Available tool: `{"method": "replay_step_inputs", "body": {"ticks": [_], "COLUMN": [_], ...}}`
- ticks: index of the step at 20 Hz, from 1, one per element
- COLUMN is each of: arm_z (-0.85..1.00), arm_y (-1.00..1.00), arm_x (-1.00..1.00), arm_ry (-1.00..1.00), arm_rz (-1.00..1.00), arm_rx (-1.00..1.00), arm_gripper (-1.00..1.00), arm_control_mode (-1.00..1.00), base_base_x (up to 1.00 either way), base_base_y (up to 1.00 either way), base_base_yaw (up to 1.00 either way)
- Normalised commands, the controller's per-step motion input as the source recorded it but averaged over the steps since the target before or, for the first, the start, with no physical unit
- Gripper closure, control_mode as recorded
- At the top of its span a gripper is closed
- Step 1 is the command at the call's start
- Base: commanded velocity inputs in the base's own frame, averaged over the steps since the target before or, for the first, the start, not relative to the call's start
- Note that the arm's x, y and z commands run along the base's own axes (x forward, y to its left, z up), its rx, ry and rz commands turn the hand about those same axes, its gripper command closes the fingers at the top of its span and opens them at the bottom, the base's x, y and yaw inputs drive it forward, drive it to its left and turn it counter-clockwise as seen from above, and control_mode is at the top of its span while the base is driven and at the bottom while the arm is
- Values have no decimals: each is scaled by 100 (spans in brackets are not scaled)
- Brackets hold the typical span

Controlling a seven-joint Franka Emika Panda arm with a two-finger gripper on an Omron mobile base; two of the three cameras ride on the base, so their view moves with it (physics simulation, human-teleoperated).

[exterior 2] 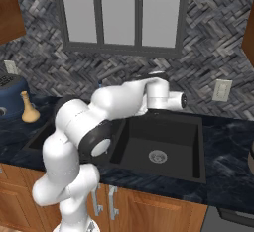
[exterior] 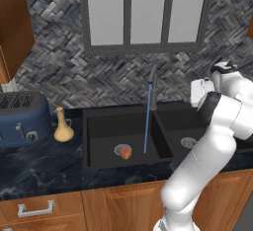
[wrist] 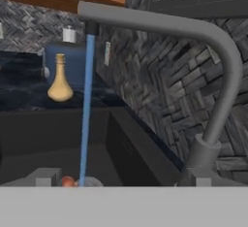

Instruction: Turn on the sink faucet. Then move the onion from the counter to the sink. Turn off the sink. Move the vegetable from the sink to the pot next to the stove. Finally move the pot to the rear left burner.

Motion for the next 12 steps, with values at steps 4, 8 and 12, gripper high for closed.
{"method": "replay_step_inputs", "body": {"ticks": [4,8,12], "arm_z": [-7,-4,-7], "arm_y": [-11,-1,0], "arm_x": [21,23,15], "arm_ry": [0,0,0], "arm_rz": [0,1,4], "arm_rx": [11,7,3], "arm_gripper": [-100,-100,-100], "arm_control_mode": [-100,-100,-100], "base_base_x": [0,0,0], "base_base_y": [0,0,0], "base_base_yaw": [0,0,0]}}
